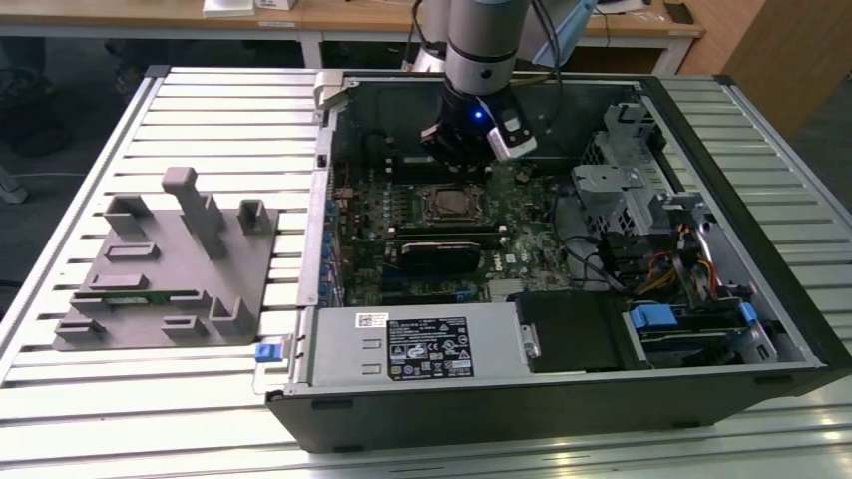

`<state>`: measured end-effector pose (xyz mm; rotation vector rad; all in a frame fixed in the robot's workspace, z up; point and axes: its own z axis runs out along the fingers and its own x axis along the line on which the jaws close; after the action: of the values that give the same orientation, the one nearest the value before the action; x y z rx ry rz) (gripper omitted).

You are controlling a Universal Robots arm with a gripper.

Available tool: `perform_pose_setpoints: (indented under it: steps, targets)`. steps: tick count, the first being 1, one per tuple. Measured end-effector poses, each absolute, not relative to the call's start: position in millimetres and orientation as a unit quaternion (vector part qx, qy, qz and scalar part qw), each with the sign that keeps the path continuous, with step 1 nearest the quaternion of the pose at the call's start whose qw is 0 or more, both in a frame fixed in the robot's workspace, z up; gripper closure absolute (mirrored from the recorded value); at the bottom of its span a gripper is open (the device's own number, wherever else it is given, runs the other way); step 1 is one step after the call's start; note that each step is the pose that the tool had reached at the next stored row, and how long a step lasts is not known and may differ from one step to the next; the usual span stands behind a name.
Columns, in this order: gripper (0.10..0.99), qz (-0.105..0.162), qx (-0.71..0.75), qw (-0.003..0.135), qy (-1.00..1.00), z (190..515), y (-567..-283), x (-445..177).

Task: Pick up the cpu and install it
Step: 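Install the first cpu locking lever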

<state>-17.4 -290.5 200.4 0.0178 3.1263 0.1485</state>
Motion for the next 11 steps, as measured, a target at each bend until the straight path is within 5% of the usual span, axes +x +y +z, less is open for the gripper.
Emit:
perform_pose_setpoints:
  steps: [11]
  targets:
    - [0.98,0.048,0.006,0.006,0.999,200.1,-290.5,-16.2]
